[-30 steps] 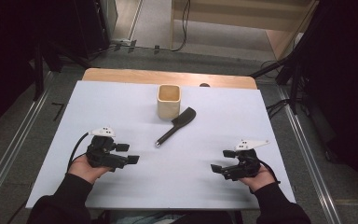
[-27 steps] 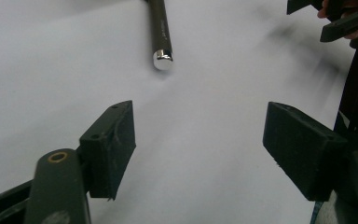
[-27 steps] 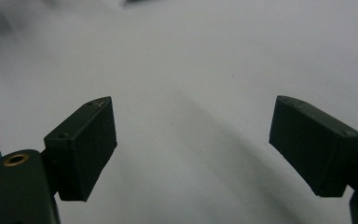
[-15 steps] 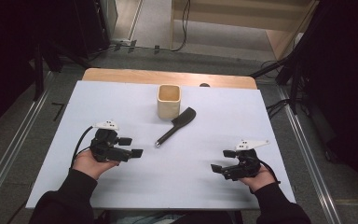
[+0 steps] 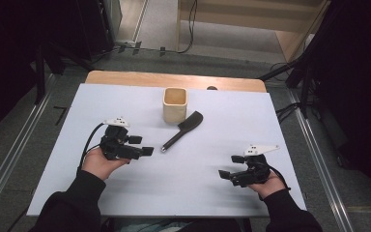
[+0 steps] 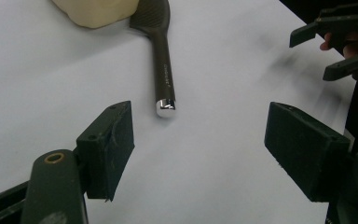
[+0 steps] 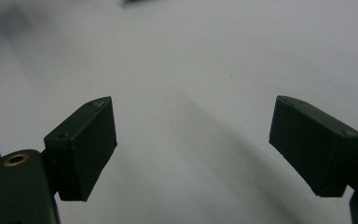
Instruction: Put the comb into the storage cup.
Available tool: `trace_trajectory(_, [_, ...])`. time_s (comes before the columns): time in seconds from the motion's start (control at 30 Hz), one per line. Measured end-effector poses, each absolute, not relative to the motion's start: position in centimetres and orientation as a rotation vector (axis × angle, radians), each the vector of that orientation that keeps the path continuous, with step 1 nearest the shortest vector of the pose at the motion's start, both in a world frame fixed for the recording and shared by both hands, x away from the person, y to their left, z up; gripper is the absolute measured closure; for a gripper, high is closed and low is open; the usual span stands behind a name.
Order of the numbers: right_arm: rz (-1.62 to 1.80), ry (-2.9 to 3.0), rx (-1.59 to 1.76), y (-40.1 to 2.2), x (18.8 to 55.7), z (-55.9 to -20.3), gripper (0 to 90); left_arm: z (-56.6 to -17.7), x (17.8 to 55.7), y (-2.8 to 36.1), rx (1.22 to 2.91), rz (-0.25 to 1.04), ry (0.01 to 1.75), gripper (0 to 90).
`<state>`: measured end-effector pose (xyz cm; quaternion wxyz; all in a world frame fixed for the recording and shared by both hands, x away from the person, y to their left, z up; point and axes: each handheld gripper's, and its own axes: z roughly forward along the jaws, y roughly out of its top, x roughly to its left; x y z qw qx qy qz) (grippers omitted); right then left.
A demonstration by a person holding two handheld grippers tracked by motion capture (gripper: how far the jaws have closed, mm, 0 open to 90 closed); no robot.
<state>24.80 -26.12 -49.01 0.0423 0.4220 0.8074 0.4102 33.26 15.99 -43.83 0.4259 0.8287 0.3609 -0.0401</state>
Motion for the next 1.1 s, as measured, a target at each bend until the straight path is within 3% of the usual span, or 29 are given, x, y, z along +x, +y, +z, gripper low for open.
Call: trace_trajectory(1.1, [1.266,2.471,1.287,-26.1,24.7,-49.0,13.2,-43.9,36.8,10.3,2.098,-0.104,0.874,24.6])
